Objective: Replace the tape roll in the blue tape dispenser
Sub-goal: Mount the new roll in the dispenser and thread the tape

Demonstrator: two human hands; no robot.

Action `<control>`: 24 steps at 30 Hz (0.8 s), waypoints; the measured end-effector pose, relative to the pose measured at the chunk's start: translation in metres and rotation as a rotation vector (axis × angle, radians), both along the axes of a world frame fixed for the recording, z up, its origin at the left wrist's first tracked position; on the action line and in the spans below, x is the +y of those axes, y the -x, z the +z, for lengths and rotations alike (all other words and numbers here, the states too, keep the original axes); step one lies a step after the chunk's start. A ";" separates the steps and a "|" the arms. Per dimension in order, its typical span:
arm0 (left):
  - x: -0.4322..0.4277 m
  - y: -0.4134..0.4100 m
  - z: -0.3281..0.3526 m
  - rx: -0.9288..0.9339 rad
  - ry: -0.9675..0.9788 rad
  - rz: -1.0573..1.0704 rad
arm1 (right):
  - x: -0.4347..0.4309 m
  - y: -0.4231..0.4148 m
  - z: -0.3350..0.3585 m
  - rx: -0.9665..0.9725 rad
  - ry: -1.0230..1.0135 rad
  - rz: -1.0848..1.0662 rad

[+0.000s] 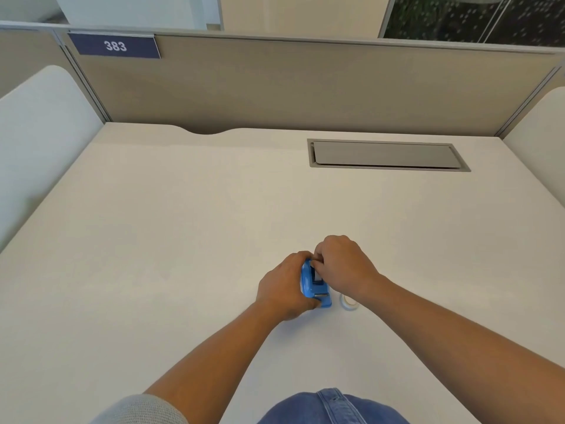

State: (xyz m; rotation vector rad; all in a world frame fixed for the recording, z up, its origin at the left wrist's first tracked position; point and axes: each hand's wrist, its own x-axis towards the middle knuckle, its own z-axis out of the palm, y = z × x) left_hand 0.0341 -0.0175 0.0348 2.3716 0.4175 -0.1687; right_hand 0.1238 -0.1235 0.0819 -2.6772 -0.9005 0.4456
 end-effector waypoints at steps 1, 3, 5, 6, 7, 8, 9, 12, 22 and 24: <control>0.000 0.000 0.000 -0.001 0.000 -0.001 | 0.000 0.000 0.001 0.002 0.003 0.004; 0.000 0.000 -0.001 -0.002 -0.001 0.000 | -0.003 -0.001 0.002 0.012 0.005 0.020; 0.001 0.000 -0.002 -0.003 -0.005 -0.001 | -0.006 -0.001 0.002 0.024 0.005 0.034; 0.001 0.000 -0.002 -0.003 -0.010 -0.003 | -0.007 -0.001 0.001 0.024 0.004 0.039; 0.001 0.000 -0.002 -0.003 -0.014 -0.008 | -0.008 -0.001 0.000 0.019 0.000 0.045; 0.002 0.000 -0.003 -0.001 -0.018 -0.015 | -0.009 0.000 0.000 0.009 -0.005 0.050; 0.003 0.000 -0.003 0.003 -0.018 -0.024 | -0.009 0.001 -0.001 -0.003 -0.009 0.054; 0.009 0.000 -0.001 0.022 -0.043 -0.073 | -0.011 0.004 -0.001 -0.040 -0.028 0.063; 0.010 -0.001 -0.001 0.023 -0.062 -0.072 | -0.026 0.022 0.004 -0.170 0.062 0.090; 0.009 -0.001 -0.001 0.016 -0.066 -0.067 | -0.031 0.028 0.002 -0.180 0.061 0.096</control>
